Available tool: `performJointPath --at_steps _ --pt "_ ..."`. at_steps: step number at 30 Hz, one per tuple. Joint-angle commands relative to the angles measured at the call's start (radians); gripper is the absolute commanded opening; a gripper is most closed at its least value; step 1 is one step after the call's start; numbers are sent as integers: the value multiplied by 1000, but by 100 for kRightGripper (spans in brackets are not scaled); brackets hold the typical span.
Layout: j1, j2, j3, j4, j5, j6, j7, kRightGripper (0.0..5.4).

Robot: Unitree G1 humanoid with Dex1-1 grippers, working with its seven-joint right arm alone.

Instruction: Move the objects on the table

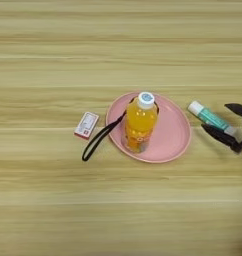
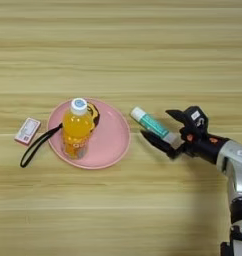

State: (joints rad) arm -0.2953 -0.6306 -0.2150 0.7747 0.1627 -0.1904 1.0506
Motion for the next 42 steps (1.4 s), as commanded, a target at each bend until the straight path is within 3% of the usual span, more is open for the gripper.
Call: performJointPath --at_steps 1,9,30,33,42 --pt "-83 -45 3 13 -12 -46 -32 529" --pt "-102 -46 15 85 -24 -70 -35 462" --pt "-137 -54 19 196 -51 -109 -45 224" --pt "-138 -53 18 195 -49 -109 -43 168" --pt "-146 -46 7 182 -30 -97 -35 168"
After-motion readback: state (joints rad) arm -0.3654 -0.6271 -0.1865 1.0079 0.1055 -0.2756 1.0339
